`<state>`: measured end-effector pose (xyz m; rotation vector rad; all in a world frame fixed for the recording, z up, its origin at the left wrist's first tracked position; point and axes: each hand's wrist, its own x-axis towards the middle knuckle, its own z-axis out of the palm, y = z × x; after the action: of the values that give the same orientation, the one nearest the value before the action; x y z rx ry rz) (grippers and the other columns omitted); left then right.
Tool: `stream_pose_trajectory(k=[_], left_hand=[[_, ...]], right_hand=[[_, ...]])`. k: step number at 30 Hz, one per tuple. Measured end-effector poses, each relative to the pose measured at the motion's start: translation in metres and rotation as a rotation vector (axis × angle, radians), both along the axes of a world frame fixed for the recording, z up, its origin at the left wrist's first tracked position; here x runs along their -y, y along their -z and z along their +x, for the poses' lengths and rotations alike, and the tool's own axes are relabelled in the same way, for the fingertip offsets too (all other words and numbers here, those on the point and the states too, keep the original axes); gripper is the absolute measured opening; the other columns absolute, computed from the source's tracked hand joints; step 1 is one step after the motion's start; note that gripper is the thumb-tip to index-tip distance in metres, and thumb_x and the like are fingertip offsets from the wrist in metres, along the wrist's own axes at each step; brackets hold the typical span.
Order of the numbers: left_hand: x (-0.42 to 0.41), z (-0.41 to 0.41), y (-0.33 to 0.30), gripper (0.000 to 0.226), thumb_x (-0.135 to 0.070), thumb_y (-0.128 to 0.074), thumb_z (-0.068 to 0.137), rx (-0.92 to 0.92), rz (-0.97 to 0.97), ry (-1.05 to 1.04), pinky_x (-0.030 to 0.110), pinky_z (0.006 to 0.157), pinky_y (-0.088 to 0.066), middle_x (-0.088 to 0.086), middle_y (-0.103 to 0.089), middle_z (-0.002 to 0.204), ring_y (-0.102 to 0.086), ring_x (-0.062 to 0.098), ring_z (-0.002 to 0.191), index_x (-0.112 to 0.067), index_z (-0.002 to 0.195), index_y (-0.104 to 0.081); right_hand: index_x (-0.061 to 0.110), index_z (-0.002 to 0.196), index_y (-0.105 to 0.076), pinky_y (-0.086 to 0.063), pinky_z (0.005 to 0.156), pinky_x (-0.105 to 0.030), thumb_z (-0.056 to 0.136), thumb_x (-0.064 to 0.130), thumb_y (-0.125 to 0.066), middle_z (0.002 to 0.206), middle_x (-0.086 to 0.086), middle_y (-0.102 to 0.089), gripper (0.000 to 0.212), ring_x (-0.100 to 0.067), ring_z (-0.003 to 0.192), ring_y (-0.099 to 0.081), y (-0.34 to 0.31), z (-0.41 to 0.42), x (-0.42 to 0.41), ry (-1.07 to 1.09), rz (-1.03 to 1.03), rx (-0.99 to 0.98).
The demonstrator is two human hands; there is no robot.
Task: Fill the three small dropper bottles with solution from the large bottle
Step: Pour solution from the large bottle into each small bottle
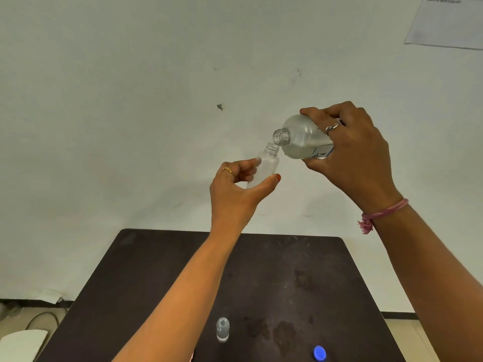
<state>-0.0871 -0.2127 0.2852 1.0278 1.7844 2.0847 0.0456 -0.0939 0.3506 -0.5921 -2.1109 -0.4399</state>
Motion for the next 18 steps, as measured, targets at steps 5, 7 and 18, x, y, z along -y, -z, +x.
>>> stream_pose_trajectory(k=[5, 7, 18], left_hand=[[0.0009, 0.0008, -0.0015, 0.038, -0.032, -0.084, 0.067, -0.002, 0.003, -0.001, 0.005, 0.063, -0.046, -0.006, -0.065, 0.098, -0.061, 0.001, 0.085, -0.029, 0.098, -0.063], [0.0012, 0.0009, -0.0018, 0.039, -0.032, -0.084, 0.067, 0.0, 0.001, -0.004, 0.004, 0.063, -0.046, -0.007, -0.064, 0.098, -0.061, 0.002, 0.085, -0.027, 0.099, -0.063], [0.0029, 0.0012, -0.003, 0.041, -0.03, -0.085, 0.067, 0.021, 0.019, -0.001, 0.006, 0.064, -0.048, -0.003, -0.065, 0.1, -0.062, 0.004, 0.086, -0.023, 0.102, -0.064]], right_hand=[[0.023, 0.126, -0.059, -0.042, 0.065, -0.028, 0.063, 0.017, -0.082, 0.107, -0.008, -0.058, 0.067, -0.027, 0.094, -0.055, -0.0013, -0.0001, -0.0003, -0.012, 0.02, -0.005], [0.023, 0.126, -0.059, -0.045, 0.067, -0.031, 0.064, 0.017, -0.081, 0.108, -0.008, -0.059, 0.066, -0.028, 0.095, -0.055, -0.0015, -0.0004, 0.0001, -0.019, 0.031, -0.008], [0.023, 0.127, -0.059, -0.047, 0.071, -0.033, 0.066, 0.016, -0.08, 0.111, -0.009, -0.059, 0.065, -0.027, 0.098, -0.053, -0.0041, -0.0019, 0.0015, -0.021, 0.063, -0.025]])
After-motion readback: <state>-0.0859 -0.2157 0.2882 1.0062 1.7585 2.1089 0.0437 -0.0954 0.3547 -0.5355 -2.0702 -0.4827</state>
